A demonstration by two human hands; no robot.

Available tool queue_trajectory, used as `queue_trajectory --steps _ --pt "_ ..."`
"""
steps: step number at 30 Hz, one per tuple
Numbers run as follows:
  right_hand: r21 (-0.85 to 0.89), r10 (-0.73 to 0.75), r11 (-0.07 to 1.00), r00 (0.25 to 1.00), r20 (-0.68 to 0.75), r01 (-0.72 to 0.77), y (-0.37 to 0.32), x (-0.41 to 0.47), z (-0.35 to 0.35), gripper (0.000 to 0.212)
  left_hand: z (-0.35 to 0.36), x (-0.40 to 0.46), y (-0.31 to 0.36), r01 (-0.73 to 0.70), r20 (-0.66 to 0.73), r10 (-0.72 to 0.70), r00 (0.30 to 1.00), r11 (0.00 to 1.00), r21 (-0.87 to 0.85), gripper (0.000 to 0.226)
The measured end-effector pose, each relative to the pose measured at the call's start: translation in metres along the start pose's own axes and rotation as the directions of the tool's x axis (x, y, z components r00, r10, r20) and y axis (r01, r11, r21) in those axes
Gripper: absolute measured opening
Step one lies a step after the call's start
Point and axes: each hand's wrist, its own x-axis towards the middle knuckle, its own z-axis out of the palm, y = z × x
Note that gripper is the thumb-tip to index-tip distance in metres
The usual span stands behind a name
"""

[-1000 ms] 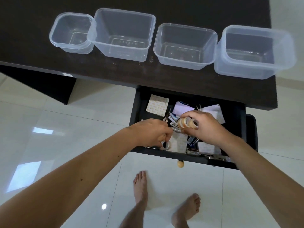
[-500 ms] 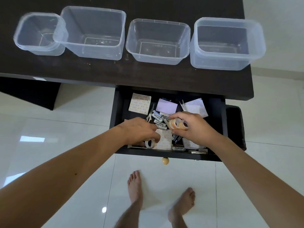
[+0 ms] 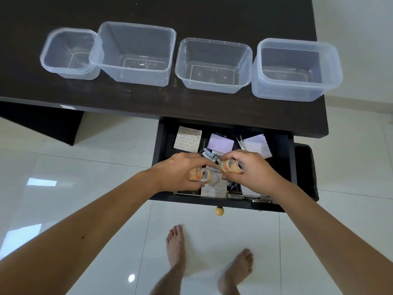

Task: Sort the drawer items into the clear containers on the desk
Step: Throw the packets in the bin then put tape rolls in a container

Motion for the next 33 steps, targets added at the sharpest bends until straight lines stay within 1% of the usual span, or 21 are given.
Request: queue_trajectory --steps 4,8,12,17,22,28,31,33 --pt "-0.003 -0.001 1.000 1.000 -0.006 0.001 -0.019 -0.001 -0.005 0.047 -0.010 -0.016 -0.001 0.018 -0.068 -0.023 0.997 0.997 -0.076 0.045" --pt "-0.008 -0.026 1.000 1.000 -0.013 0.026 -0.049 0.002 -0.016 0.045 -0.032 -0.035 -0.004 0.075 -0.156 -0.105 0.982 0.979 -0.187 0.044" --pt "-0.026 -0.089 0.996 0.996 -0.030 0.088 -0.084 0.011 -0.025 0.047 -0.065 -0.058 -0.006 0.159 -0.219 -0.234 0.947 0.937 -0.312 0.043" --pt "-0.018 -0.164 0.986 0.986 -0.018 0.164 -0.140 0.037 -0.035 0.047 -0.117 -0.091 -0.014 0.178 -0.330 -0.320 0.888 0.901 -0.395 0.043" --pt "-0.013 -0.255 0.967 0.967 -0.024 0.254 -0.208 0.080 -0.042 0.054 -0.181 -0.122 -0.035 0.169 -0.439 -0.359 0.824 0.895 -0.414 0.041" --pt "-0.042 -0.346 0.938 0.937 -0.049 0.345 -0.281 0.141 -0.043 0.050 -0.242 -0.138 -0.078 0.169 -0.568 -0.420 0.708 0.882 -0.441 0.045" --pt "-0.076 -0.357 0.932 0.933 -0.044 0.354 -0.309 0.174 -0.040 0.047 -0.266 -0.132 -0.101 0.197 -0.611 -0.419 0.671 0.896 -0.398 0.044" --pt "-0.105 -0.367 0.927 0.928 -0.060 0.360 -0.321 0.196 -0.039 0.046 -0.280 -0.125 -0.116 0.213 -0.633 -0.406 0.659 0.908 -0.361 0.042"
